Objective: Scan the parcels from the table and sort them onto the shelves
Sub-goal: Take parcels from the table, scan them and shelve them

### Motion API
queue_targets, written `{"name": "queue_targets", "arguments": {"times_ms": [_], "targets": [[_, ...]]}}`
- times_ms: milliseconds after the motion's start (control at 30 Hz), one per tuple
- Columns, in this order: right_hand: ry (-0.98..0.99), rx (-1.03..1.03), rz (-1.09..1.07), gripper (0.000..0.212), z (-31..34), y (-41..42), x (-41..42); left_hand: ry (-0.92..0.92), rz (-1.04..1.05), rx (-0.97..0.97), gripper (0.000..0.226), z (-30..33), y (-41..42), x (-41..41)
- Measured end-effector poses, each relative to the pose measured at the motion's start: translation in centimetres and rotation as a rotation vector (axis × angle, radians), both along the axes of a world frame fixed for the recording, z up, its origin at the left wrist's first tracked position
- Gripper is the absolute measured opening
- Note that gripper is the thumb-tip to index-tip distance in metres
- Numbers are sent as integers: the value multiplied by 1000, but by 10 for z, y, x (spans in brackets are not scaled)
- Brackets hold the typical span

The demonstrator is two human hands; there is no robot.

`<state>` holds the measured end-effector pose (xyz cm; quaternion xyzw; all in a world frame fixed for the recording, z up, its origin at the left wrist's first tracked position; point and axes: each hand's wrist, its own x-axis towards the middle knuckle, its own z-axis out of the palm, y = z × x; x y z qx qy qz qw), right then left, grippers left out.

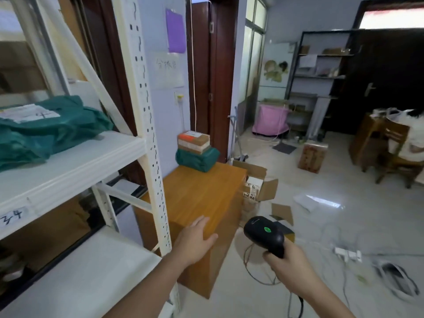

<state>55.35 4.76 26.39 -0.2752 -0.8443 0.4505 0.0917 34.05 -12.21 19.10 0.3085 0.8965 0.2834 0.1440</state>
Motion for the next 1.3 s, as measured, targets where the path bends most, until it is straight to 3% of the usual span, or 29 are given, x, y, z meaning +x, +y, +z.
{"name": "queue_targets", "arguments": {"times_ms": [167, 367, 833, 1300], "targets": [[3, 43, 35, 30, 10, 52, -9, 73, -45, -83, 71, -1, 53, -26], [-35, 30, 19, 24, 2, 99, -51, 123, -92, -244, 78, -3, 104, -79], [-76, -19, -67, 8, -12, 183, -214, 162, -120, -298, 77, -10, 193, -241], [-164, -42, 143, 9, -36, 303, -369, 167, 28, -420, 80, -38, 276, -376]]}}
